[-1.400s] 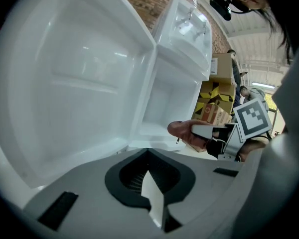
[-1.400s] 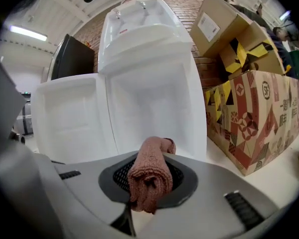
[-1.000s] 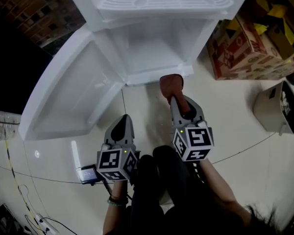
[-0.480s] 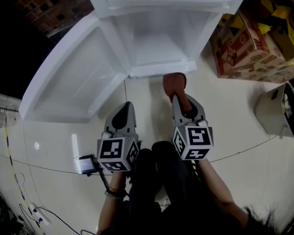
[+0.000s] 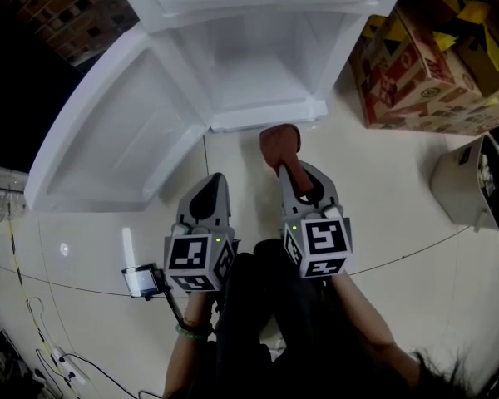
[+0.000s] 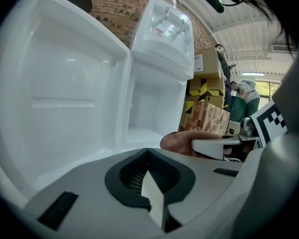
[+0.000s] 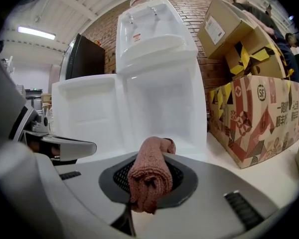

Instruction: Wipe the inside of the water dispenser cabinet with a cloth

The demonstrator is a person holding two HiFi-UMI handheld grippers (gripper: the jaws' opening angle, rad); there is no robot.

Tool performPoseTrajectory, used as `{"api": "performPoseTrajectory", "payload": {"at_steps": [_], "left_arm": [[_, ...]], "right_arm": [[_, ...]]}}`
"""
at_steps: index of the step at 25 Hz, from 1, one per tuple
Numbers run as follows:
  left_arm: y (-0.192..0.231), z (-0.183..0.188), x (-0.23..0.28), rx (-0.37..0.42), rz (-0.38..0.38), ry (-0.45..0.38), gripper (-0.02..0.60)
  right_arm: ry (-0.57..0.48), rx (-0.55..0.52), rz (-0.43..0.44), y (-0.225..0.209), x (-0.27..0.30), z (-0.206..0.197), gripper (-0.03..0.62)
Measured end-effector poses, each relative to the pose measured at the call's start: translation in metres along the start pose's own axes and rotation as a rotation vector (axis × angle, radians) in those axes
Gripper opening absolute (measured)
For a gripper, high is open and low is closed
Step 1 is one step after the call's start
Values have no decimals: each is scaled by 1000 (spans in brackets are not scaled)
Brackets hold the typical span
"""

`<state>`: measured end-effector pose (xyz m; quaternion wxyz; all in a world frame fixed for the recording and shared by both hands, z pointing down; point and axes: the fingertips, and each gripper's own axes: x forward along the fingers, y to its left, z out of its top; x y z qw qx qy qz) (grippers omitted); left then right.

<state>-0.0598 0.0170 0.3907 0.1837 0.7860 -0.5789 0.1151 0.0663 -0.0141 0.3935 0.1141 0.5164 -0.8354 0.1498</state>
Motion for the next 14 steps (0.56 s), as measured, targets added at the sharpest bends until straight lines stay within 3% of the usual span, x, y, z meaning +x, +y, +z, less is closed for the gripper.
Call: {"api": "performPoseTrajectory", "payload": {"at_steps": [5,14], "left_arm": [[9,-7,-2,-12,28,2,-14],[5,-3,-3,-10,7,3,-14]], "right_arm": [[0,-10,1,0,0,-3,72],[13,7,13,6,1,-4,72]]}}
